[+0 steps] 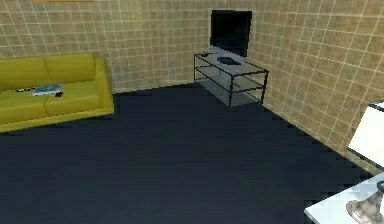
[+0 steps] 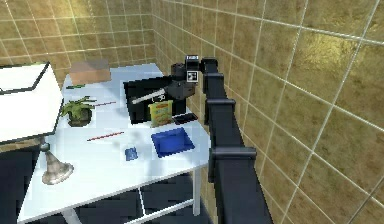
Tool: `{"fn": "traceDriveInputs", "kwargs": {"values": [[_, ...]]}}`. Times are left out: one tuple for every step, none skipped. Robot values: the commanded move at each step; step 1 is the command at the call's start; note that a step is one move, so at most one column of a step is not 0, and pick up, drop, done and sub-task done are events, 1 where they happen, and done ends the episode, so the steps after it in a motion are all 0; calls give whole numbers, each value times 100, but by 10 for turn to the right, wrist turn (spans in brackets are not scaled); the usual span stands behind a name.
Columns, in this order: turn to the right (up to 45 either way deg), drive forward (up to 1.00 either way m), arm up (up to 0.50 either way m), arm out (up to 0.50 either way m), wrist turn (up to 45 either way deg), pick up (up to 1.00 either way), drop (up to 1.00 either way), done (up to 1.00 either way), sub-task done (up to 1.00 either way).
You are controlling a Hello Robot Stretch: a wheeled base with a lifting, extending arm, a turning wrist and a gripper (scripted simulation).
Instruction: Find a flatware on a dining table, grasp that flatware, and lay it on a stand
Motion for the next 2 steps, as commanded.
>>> {"fn": "traceDriveInputs", "kwargs": {"values": [[0,0,0,0,120,0,0,0,0],[0,0,-30,0,0,0,0,0,0]]}}
